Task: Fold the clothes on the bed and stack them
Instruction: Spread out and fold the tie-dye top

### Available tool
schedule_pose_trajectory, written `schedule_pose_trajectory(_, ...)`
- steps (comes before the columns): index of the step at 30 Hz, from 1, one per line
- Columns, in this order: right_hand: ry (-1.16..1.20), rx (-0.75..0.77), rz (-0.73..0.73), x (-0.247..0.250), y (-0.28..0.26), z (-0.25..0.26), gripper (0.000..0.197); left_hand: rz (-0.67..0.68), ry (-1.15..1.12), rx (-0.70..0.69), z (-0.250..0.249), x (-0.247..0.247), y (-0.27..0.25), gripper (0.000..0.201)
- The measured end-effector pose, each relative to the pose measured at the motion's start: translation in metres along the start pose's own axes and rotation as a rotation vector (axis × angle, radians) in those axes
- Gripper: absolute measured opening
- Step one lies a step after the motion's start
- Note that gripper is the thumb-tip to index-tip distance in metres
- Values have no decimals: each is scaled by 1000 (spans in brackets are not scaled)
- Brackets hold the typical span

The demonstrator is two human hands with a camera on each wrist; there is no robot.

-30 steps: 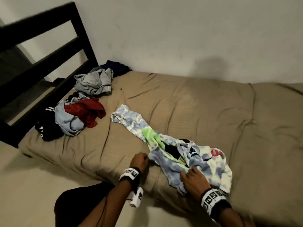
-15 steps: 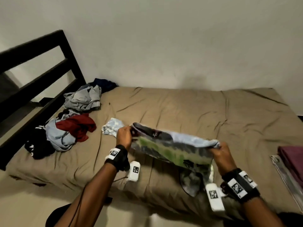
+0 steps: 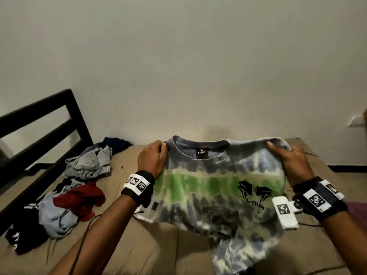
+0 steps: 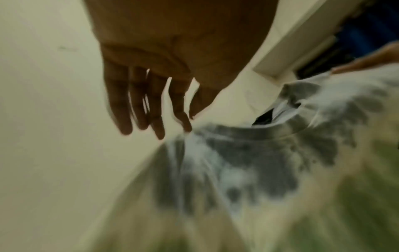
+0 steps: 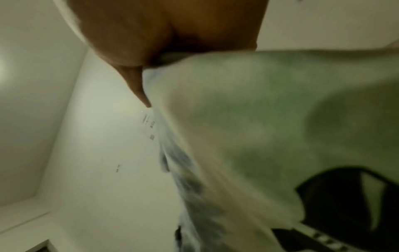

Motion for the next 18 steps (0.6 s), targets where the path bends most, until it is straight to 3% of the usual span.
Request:
schedule_pose_trajectory(2, -39, -37, 96, -13, -7, 12, 20, 111, 381, -65, -24, 1, 3, 36)
schedule_pose_trajectory(4, -66, -32, 160, -28, -20, 17, 23, 284, 354, -46, -52, -5, -15, 58)
schedule_pose_trajectory(5, -83, -27, 191, -37, -30, 14, 22, 417, 129, 27, -66, -13, -34, 73)
schedule_pose_trajectory(7, -213, 32, 246, -64, -56, 0, 20, 787, -459, 334, -97, -42, -83, 88)
schedule_pose_trajectory(8, -299, 64, 291, -80, -72, -15, 20, 932, -652, 463, -112, -53, -106, 88)
schedule_pose_trajectory(9, -396, 62, 351, -96, -88, -32, 23, 994, -762, 532, -119, -64, -122, 79)
schedule_pose_trajectory(11, -602, 32, 487, -118, -122, -62, 41, 938, -859, 596, -115, -78, -135, 45)
schedule_pose_trajectory(13, -661, 7, 594, -120, -144, -70, 56, 769, -892, 656, -90, -83, -128, 12)
schedule_pose_trajectory(16, -433, -191, 680, -99, -148, -69, 33, 575, -944, 611, -51, -73, -113, 15)
schedule_pose_trajectory(18, -277, -310, 603, -84, -130, -76, 17, 520, -989, 536, -48, -57, -104, 12)
Point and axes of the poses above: each hand's wrist, its own y-axis towards the middle knuckle, its own x-axis out of the back of the hand, z = x × y, the point moved 6 cm from there along y, towards the middle knuckle, and after that the axes turned 1 degree about -x, right-handed, at the moved point
